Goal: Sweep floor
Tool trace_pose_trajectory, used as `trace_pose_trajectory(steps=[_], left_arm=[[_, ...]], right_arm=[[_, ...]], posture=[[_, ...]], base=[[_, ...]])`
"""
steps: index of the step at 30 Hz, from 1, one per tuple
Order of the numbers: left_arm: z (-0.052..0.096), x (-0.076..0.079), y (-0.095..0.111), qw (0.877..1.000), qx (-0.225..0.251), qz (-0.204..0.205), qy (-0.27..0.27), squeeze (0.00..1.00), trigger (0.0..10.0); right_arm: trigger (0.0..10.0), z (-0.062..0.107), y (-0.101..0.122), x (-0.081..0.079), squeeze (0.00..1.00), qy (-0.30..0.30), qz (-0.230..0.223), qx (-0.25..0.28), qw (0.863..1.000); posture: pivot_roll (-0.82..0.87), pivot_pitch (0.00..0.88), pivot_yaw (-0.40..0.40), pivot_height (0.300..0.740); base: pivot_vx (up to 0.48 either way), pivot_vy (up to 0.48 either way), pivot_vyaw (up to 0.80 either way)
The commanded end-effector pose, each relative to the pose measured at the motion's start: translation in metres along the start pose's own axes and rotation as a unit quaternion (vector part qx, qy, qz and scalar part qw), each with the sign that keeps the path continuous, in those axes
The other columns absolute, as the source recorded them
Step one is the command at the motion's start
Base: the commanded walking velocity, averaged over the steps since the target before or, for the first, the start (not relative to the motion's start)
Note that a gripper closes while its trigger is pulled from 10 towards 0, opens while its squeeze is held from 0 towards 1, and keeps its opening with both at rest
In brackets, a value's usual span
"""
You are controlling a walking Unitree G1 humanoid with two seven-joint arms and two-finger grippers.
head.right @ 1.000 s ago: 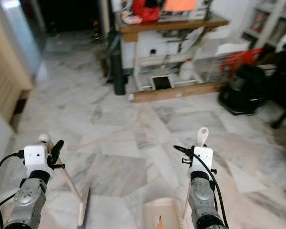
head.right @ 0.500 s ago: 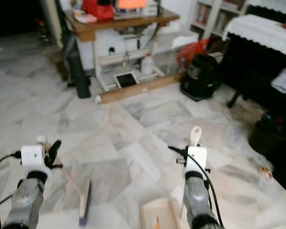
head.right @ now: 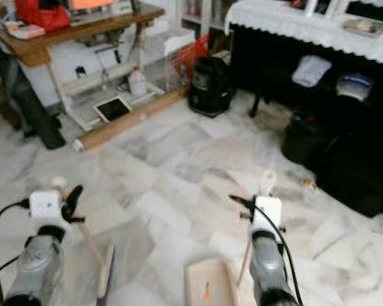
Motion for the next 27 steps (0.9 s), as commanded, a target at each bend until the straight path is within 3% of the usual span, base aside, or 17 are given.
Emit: trace_pose_trajectory(steps=[1, 6, 27], left_arm=[[-0.0007, -0.0043, 0.0048, 1.000, 0.012, -0.005, 0.004, 0.00, 10.0], [-0.0007, -0.0038, 0.0047, 1.000, 0.012, -0.003, 0.004, 0.00, 10.0], [0.0006, -0.0018, 0.0047, 1.000, 0.015, -0.005, 0.003, 0.00, 10.0]], right_arm=[[10.0, -0.0037, 0.0092, -0.0036, 0.00, 0.004, 0.001, 0.018, 1.000], [10.0, -0.0039, 0.0095, -0.0029, 0.00, 0.003, 0.002, 0.019, 1.000], [10.0, -0.0038, 0.0091, -0.0023, 0.00, 0.006, 0.004, 0.017, 1.000]], posture=[[-0.02, 0.000, 0.014, 0.740], [-0.03, 0.000, 0.013, 0.740], [-0.02, 0.000, 0.004, 0.740]], base=[[0.000, 0.000, -0.79], [0.000, 0.401, -0.79], [0.000, 0.000, -0.79]])
Point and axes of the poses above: a point about 5 cm out from each wrist's last joint towards the gripper, its own z axis pointing back from the gripper into the wrist, its own y axis along the axis of the wrist's last joint, x = y × z, the point moved 3 cm from there along -z, pointing out of the wrist towards the gripper, and after that the axes turned 5 degrees about -z, right-handed, at the moved point
